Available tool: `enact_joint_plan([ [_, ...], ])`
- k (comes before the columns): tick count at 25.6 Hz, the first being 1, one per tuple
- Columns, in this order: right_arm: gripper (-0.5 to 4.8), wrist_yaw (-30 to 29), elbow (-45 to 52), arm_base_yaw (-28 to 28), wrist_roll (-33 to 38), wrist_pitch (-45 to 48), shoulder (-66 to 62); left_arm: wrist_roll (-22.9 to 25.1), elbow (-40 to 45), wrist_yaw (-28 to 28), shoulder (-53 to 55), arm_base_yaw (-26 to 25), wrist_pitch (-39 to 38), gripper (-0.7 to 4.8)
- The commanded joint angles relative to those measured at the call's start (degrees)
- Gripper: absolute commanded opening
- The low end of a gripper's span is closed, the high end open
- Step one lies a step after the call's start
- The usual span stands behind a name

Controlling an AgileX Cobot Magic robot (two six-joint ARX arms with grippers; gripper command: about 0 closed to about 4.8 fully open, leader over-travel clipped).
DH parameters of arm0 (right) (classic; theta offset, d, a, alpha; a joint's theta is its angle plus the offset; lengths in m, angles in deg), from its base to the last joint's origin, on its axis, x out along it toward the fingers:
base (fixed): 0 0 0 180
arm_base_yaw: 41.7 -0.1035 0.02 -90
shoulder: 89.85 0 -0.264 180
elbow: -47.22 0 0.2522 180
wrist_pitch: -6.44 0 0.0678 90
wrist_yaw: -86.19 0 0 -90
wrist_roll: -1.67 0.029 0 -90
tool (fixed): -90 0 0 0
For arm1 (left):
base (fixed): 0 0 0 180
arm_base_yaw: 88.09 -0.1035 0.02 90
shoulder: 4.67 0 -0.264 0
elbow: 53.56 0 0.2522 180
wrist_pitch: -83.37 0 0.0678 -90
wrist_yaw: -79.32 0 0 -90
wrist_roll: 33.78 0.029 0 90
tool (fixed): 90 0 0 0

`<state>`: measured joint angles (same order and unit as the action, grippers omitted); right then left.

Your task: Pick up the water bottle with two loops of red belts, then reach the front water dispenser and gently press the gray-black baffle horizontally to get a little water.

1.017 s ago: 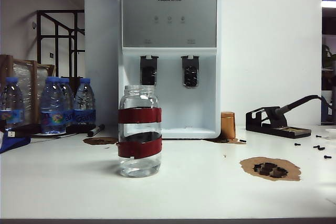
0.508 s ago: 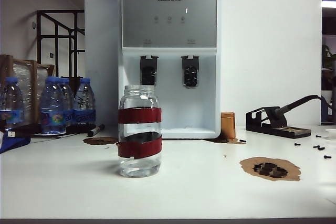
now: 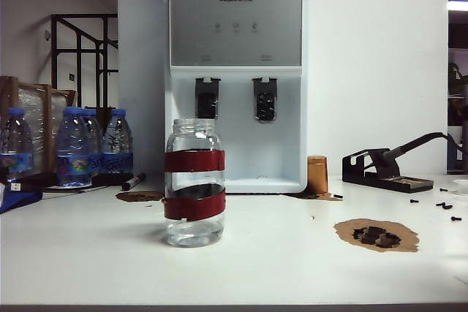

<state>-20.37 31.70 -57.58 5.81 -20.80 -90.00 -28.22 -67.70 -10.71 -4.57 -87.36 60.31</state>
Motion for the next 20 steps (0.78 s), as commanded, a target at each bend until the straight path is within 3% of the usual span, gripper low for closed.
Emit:
enact_joint_plan([
  [1, -0.01, -0.3, -0.1, -0.1, 0.4, 0.3, -0.1, 0.2, 0.1, -0.2, -0.1, -0.1, 0.0, -0.04],
  [20, -0.01, -1.4, -0.1, -0.1, 0.3, 0.3, -0.1, 0.2, 0.1, -0.2, -0.1, -0.1, 0.0, -0.04],
])
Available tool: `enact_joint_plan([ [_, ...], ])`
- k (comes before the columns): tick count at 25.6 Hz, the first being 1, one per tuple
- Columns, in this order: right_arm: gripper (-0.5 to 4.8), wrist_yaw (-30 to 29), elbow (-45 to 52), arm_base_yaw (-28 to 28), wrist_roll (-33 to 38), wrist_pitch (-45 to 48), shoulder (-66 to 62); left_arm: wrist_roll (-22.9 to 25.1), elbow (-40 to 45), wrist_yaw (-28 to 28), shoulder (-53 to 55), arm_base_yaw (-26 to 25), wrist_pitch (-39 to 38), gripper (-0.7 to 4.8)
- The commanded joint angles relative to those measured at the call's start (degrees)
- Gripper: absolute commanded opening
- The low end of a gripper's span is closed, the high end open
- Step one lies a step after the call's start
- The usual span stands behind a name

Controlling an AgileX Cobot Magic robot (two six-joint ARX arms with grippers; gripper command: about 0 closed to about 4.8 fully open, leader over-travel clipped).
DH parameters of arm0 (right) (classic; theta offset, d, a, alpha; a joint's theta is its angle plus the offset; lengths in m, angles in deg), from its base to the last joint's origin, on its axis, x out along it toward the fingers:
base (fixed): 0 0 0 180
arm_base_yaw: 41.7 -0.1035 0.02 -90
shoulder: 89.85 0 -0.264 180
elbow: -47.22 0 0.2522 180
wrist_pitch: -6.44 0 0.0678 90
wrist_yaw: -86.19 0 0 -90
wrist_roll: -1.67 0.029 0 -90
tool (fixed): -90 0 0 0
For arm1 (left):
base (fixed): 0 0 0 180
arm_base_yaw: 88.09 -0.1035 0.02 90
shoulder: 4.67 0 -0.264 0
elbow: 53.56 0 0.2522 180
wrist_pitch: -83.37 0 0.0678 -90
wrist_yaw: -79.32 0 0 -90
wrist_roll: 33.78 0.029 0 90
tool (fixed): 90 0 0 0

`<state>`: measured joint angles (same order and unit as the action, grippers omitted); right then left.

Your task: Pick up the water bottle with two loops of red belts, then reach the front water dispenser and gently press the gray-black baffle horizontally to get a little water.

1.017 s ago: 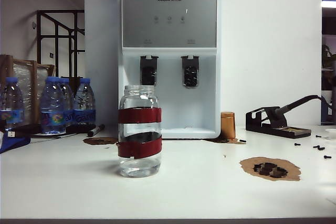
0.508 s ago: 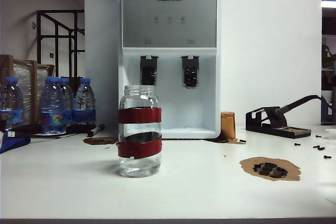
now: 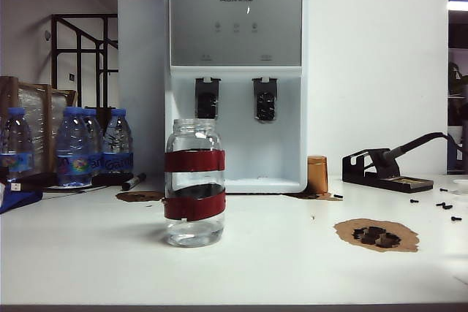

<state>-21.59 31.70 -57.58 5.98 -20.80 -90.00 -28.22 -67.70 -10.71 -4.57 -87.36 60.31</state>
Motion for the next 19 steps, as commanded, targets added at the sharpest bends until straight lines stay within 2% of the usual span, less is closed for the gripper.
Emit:
enact_joint_plan([
  [1, -0.01, -0.2, -0.1, -0.1, 0.2, 0.3, -0.1, 0.2, 0.1, -0.2, -0.1, -0.1, 0.0, -0.04],
  [14, -0.02, 6.1, -0.1, -0.1, -0.1, 0.3, -0.1, 0.2, 0.1, -0.2, -0.1, -0.1, 0.0, -0.04],
  [19, -0.02, 16.2, 0.0, -0.1, 0.0, -0.5, -0.1, 0.2, 0.1, -0.2, -0.1, -0.1, 0.0, -0.04],
])
